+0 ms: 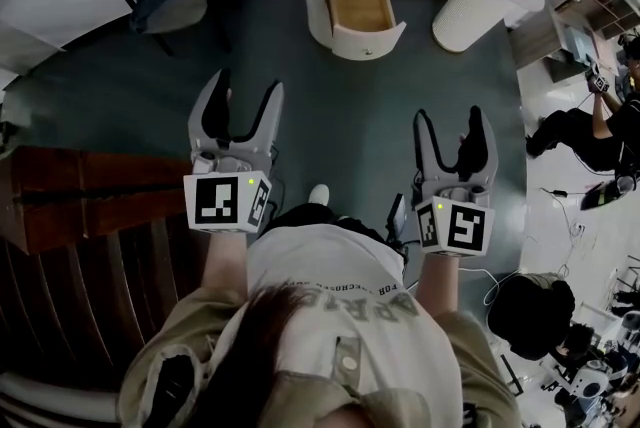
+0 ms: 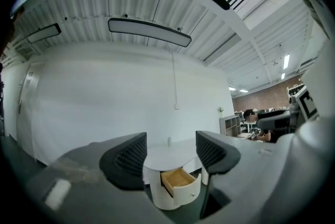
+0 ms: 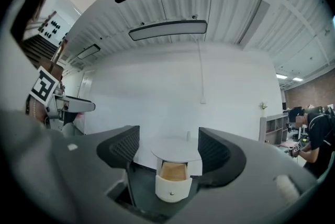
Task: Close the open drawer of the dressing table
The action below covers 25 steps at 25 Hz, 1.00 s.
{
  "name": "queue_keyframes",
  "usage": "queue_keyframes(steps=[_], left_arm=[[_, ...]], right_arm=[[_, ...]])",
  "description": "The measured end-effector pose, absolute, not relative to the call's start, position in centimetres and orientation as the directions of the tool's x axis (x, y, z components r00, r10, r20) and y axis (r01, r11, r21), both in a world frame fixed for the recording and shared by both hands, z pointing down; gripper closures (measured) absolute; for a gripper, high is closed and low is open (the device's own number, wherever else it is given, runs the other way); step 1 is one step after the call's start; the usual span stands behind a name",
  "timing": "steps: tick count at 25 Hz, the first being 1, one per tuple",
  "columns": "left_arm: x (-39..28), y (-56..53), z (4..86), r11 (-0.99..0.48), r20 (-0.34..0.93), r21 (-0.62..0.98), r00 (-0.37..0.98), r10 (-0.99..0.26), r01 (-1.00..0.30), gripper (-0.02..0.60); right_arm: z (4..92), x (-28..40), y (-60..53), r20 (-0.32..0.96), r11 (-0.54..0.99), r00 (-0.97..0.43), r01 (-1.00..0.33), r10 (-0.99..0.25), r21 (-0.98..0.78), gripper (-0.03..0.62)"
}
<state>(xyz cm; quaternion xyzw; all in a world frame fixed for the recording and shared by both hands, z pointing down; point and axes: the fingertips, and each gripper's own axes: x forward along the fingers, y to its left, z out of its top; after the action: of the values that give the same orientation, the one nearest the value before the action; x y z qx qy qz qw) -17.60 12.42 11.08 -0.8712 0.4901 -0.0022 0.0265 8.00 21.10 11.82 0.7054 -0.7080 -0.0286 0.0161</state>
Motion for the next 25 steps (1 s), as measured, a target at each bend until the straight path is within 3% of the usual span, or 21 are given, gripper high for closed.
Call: queue_keyframes(steps=[6, 25], left_arm=[[-19.5, 9.9, 13.6, -0.533, 0.024, -0.035, 0.532, -0.846, -0.845, 0.278], [-14.2, 2.2, 16.1, -0.495, 0.083, -0.062, 0.490, -0.868, -0.866, 0.278]], right_arm=[[13.7, 7.4, 18.7, 0.016, -0.034, 0.035, -0.997, -0.999, 0.064, 0.238], [17.8, 14.6, 10.2, 0.080, -0.012, 0.017, -0.998, -0.997, 0.064, 0.240]])
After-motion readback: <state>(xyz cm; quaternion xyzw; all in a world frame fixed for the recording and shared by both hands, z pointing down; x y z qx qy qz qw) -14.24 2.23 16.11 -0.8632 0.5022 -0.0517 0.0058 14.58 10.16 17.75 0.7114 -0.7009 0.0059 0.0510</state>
